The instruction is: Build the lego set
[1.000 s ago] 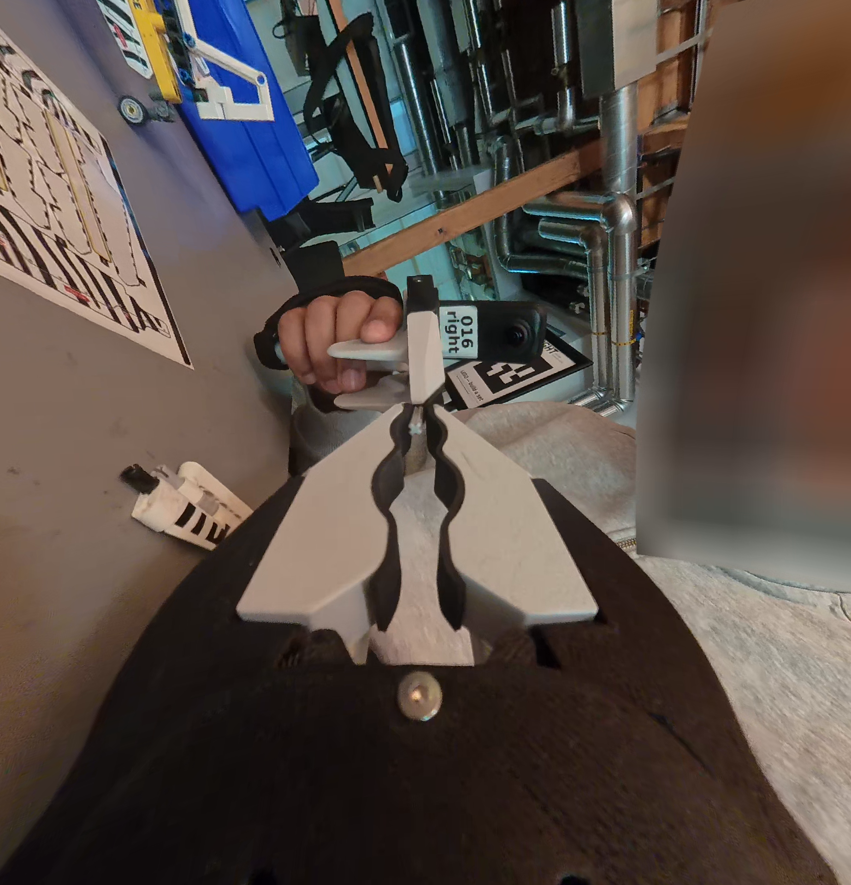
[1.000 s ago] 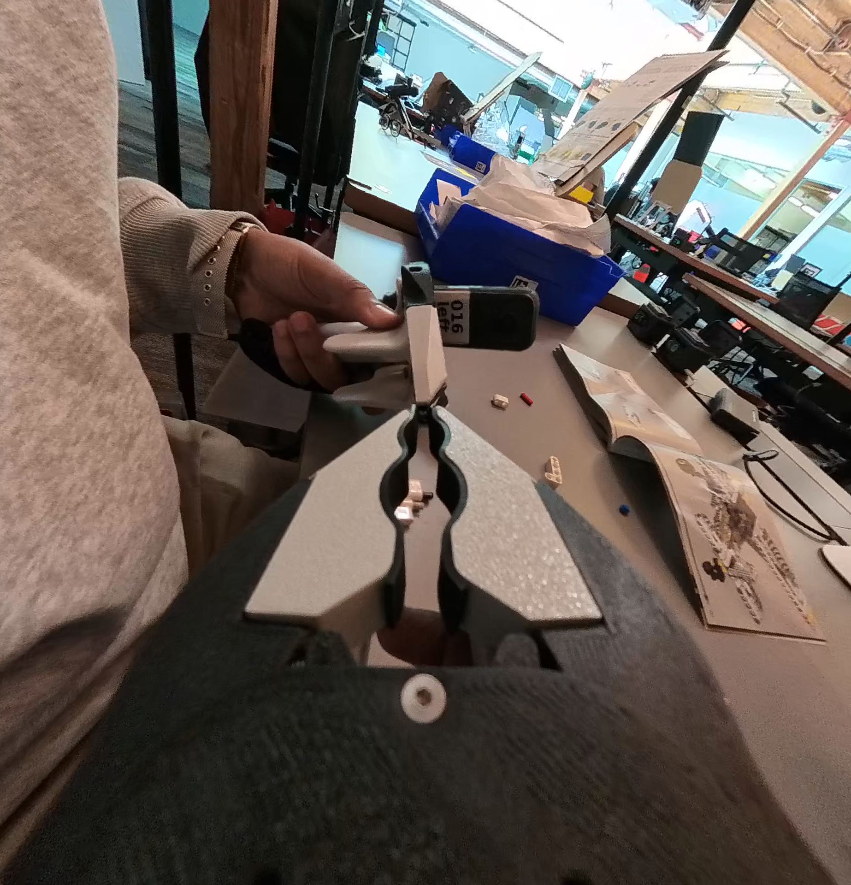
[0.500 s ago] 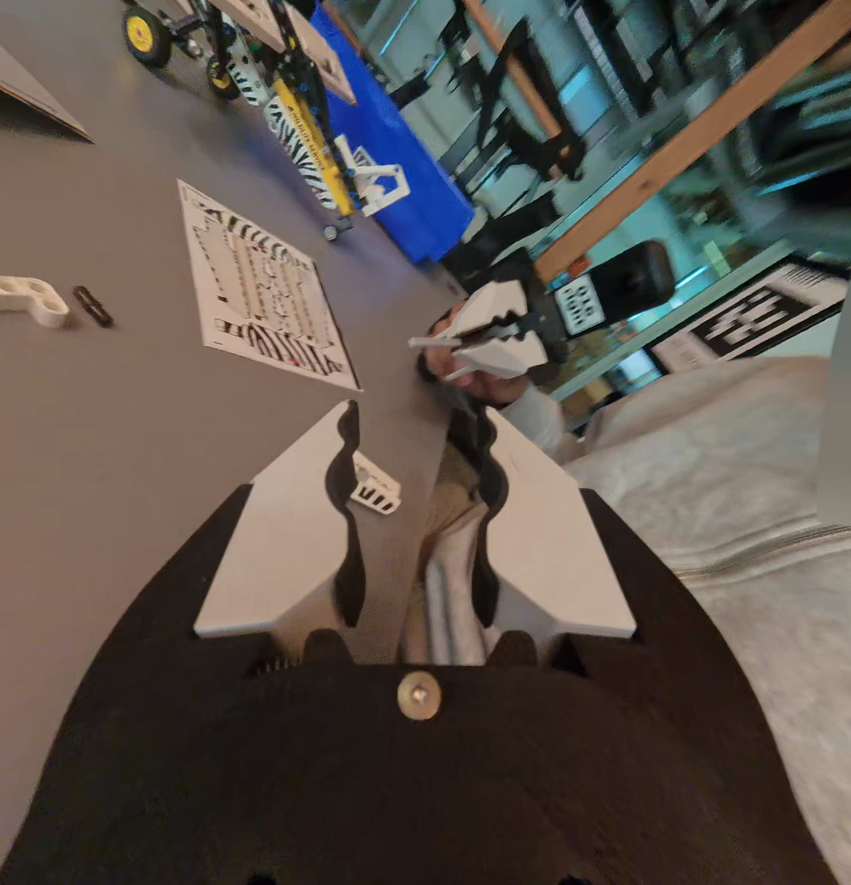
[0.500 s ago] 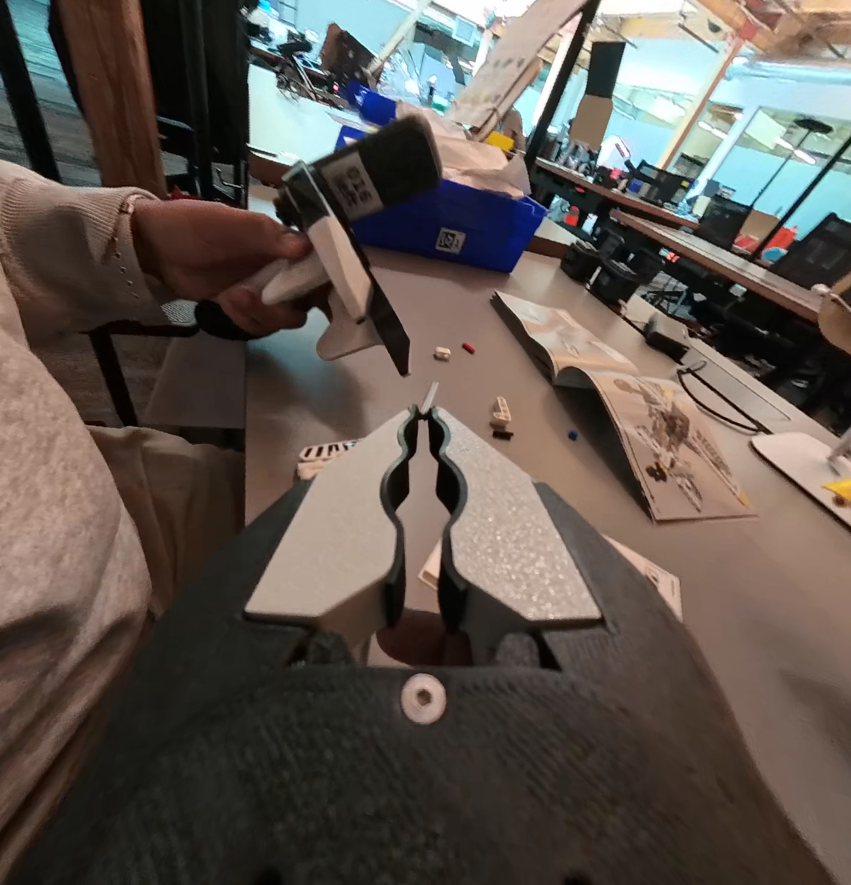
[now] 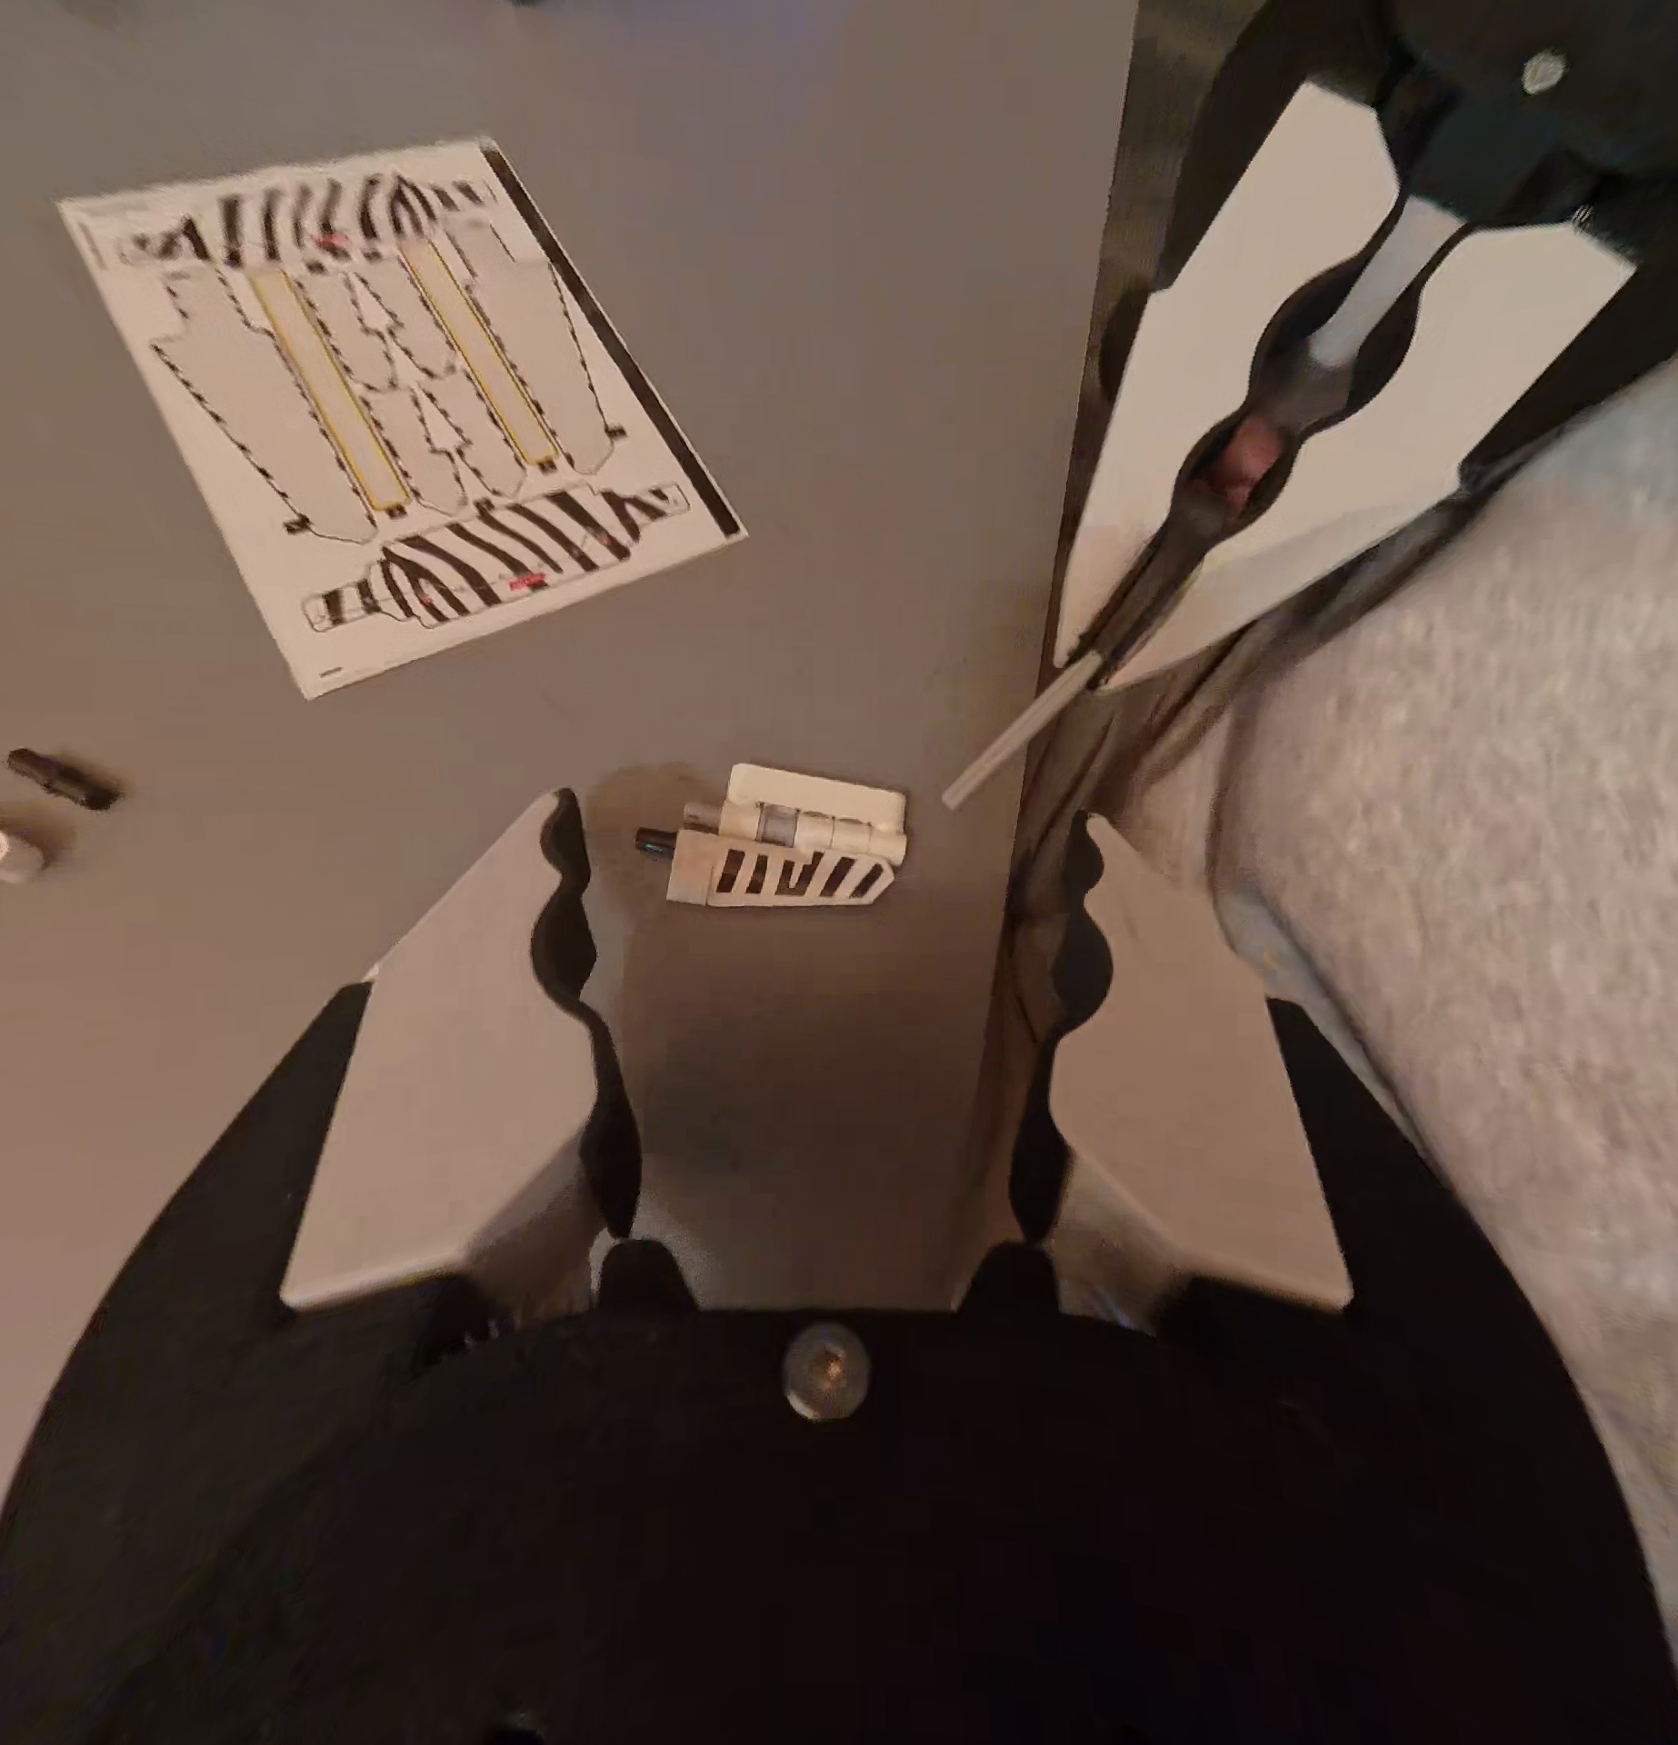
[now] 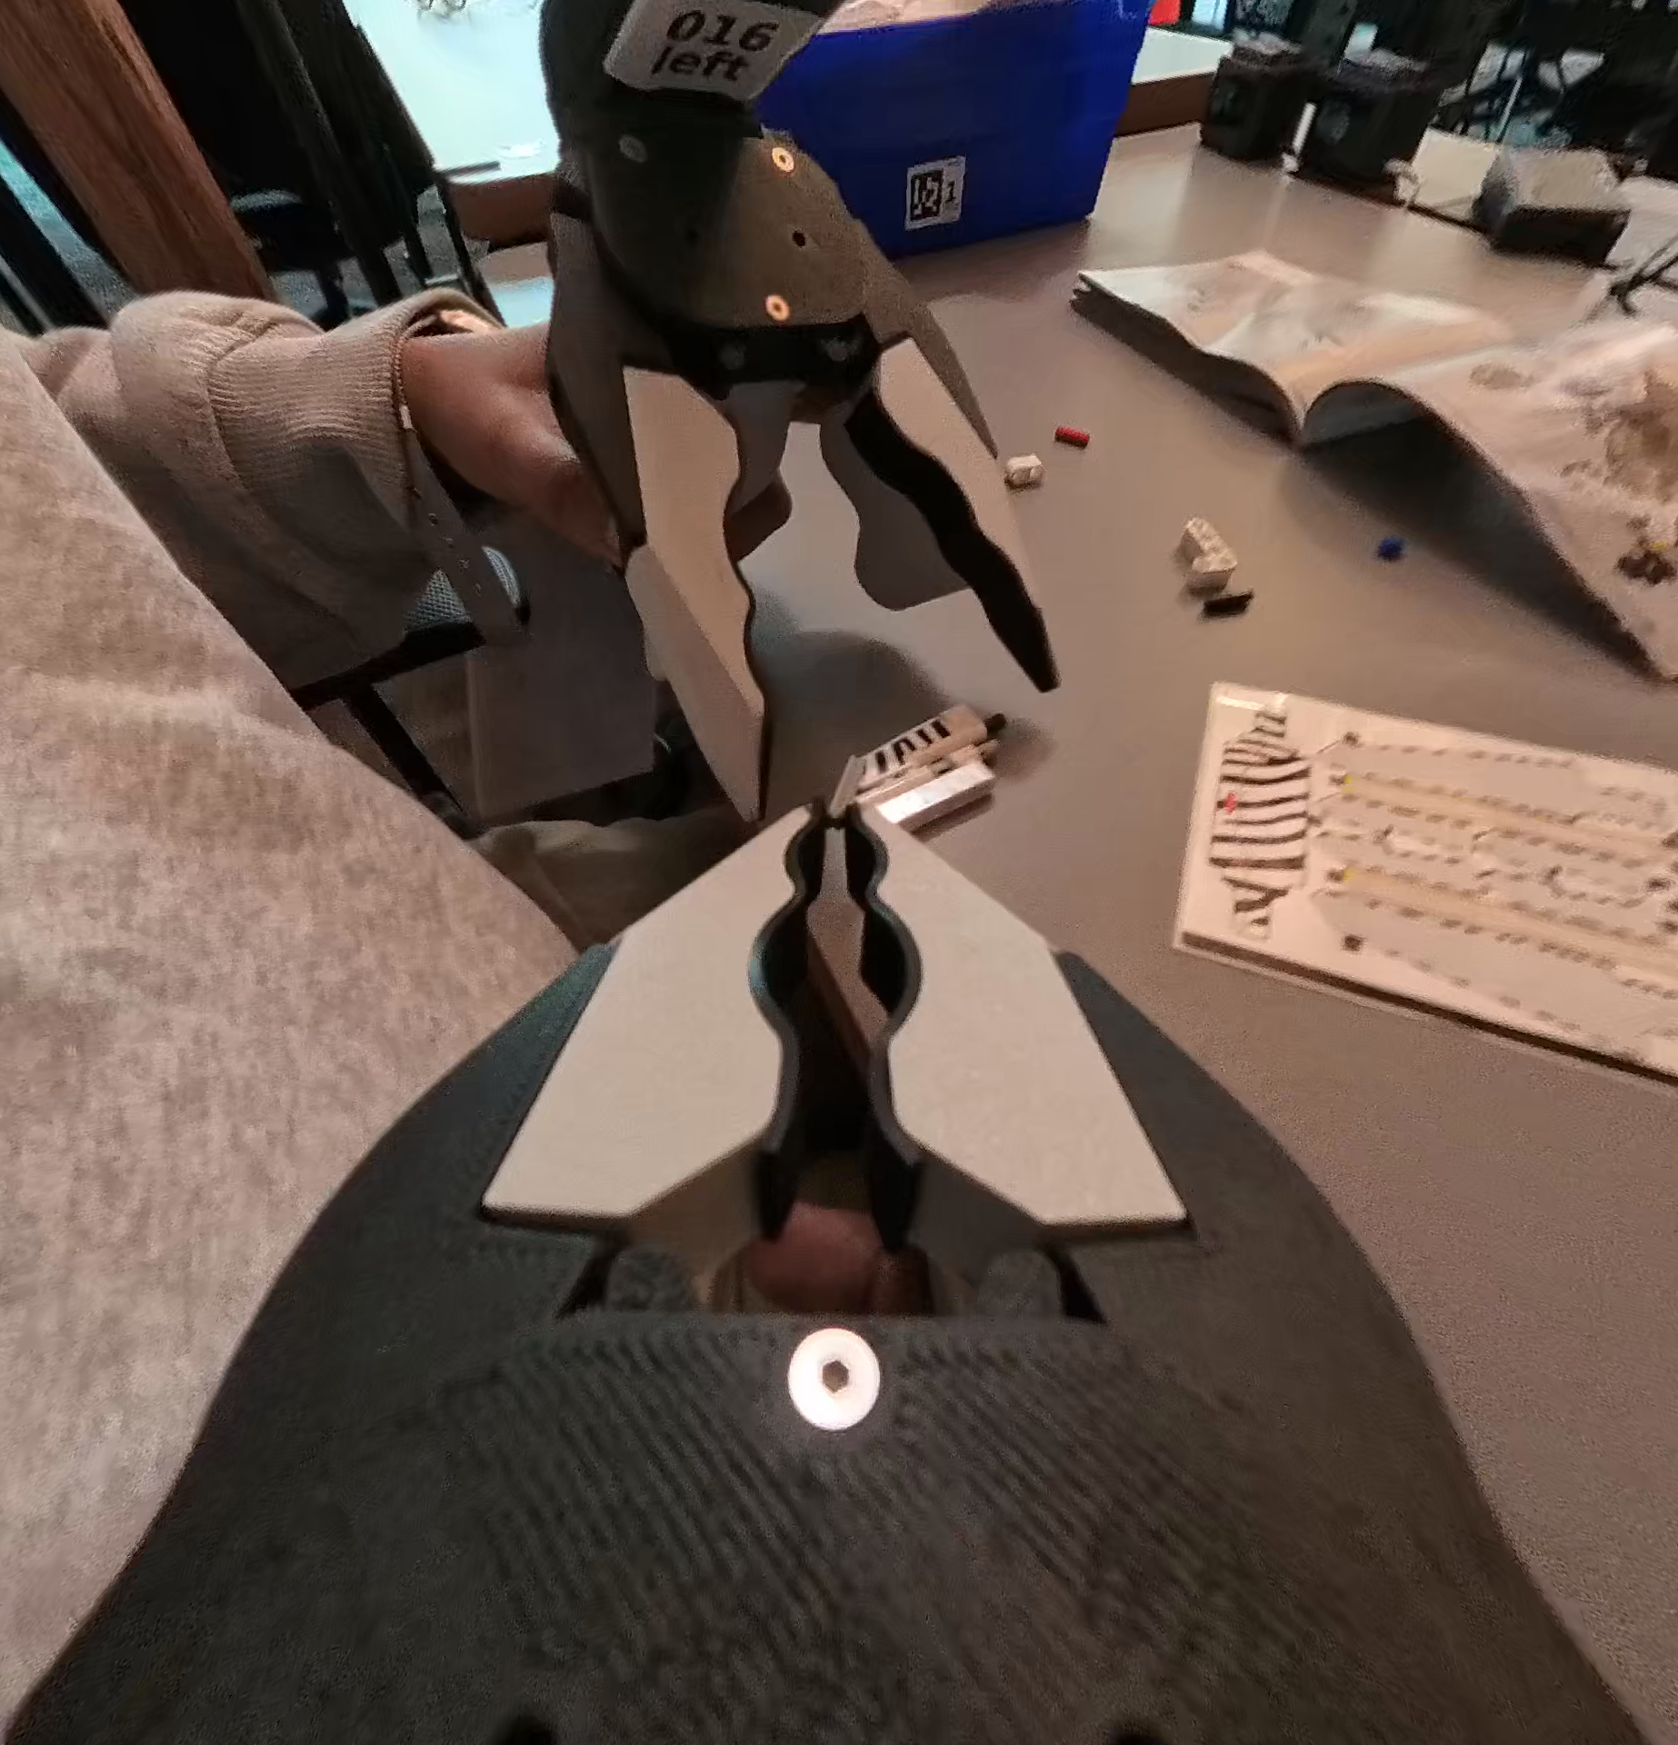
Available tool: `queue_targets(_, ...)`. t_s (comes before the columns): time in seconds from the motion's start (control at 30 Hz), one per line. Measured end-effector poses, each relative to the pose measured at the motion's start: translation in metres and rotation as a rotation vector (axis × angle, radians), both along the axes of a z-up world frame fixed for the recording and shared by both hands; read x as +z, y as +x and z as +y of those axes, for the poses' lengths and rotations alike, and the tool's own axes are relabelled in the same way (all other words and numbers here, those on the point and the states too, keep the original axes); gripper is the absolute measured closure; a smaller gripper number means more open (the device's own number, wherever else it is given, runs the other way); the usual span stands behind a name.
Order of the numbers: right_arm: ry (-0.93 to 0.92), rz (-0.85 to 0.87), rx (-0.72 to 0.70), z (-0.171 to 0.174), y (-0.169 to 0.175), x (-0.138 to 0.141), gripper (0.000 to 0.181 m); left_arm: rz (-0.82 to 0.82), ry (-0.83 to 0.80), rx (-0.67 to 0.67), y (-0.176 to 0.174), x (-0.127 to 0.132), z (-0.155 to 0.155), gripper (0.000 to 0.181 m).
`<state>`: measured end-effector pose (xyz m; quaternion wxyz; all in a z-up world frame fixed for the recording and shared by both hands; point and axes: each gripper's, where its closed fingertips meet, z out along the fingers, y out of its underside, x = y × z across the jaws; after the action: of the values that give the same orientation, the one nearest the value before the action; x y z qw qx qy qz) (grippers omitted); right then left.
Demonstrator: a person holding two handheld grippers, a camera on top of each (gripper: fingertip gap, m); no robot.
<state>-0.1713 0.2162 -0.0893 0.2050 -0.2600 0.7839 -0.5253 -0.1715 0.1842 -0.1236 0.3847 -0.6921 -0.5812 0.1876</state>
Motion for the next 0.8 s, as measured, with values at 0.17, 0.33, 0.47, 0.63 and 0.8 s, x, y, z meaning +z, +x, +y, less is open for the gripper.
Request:
queue_targets(0.17, 0.073, -0.023, -0.061, -0.001, 0.003, -0.016, 0.179, -0.044, -0.035, -0.053, 0.004, -0.008, 0.003, 0.082)
queue_targets(0.33, 0.103, 0.037, -0.109, -0.005, -0.006, -0.025, 0.178, -0.043, -0.027, -0.020, 0.011, -0.007, 0.003, 0.085)
queue_targets(0.47, 0.105, 0.055, -0.137, -0.010, -0.014, -0.026, 0.178, -0.042, -0.030, 0.028, 0.017, -0.007, 0.002, 0.085)
queue_targets(0.63, 0.132, 0.024, -0.140, -0.012, -0.017, -0.028, 0.179, -0.043, -0.043, 0.077, 0.022, -0.008, -0.002, 0.095)
queue_targets(0.8, 0.176, -0.022, -0.159, -0.011, -0.024, -0.030, 0.179, -0.064, -0.057, 0.096, 0.026, -0.008, -0.007, 0.113)
